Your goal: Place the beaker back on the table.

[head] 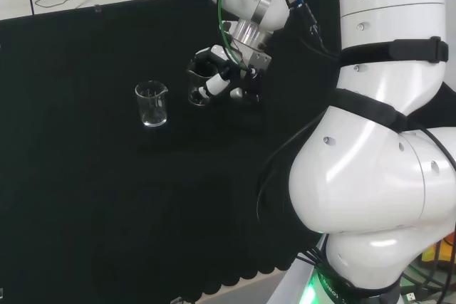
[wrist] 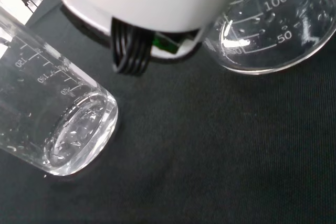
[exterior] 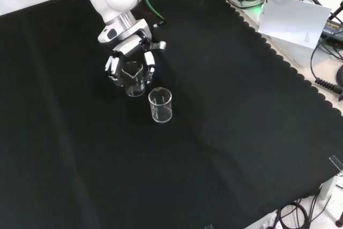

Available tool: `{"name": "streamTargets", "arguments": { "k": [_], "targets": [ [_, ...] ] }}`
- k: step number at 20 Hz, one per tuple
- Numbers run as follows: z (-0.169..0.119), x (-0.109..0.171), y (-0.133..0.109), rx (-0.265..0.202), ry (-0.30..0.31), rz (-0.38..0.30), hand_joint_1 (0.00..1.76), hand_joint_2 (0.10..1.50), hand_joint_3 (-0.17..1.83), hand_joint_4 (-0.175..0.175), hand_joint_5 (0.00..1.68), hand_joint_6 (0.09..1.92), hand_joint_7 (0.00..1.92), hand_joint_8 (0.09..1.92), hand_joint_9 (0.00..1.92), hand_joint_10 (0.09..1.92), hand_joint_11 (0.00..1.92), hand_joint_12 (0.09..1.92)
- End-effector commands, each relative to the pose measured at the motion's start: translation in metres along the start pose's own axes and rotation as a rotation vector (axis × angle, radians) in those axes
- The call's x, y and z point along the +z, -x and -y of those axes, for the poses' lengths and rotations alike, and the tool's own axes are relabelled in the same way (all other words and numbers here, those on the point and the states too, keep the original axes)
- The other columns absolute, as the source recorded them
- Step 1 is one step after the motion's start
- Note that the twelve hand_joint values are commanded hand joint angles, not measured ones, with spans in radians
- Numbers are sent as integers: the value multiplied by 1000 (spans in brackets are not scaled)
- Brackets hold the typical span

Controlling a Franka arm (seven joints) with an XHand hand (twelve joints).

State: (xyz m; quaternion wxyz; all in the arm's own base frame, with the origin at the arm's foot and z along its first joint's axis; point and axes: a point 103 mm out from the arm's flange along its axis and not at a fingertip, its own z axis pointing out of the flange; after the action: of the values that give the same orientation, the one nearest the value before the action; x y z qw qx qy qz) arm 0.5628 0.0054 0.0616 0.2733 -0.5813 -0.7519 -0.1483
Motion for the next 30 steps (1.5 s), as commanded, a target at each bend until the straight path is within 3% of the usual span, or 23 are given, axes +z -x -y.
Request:
{"name": "streamTargets", "arguments": {
  "k": [1,9,14,23,30],
  "targets": [
    [0,3,-3,-3,-29,21,1070,479,719,-59,605,854,679,783,777,584,417,1320],
    [0,-2,-15,-10,-33,29,1049,496,692,-60,566,828,635,791,711,617,363,1343],
    [2,-12,-24,-8,-49,47,975,488,620,-66,395,608,424,820,501,687,107,1423],
    [28,-60,-58,-9,-20,119,912,497,565,-70,370,443,299,813,358,738,0,1443],
    [64,-93,-75,22,17,171,897,509,539,-71,372,389,277,798,335,745,0,1441]
  ]
}}
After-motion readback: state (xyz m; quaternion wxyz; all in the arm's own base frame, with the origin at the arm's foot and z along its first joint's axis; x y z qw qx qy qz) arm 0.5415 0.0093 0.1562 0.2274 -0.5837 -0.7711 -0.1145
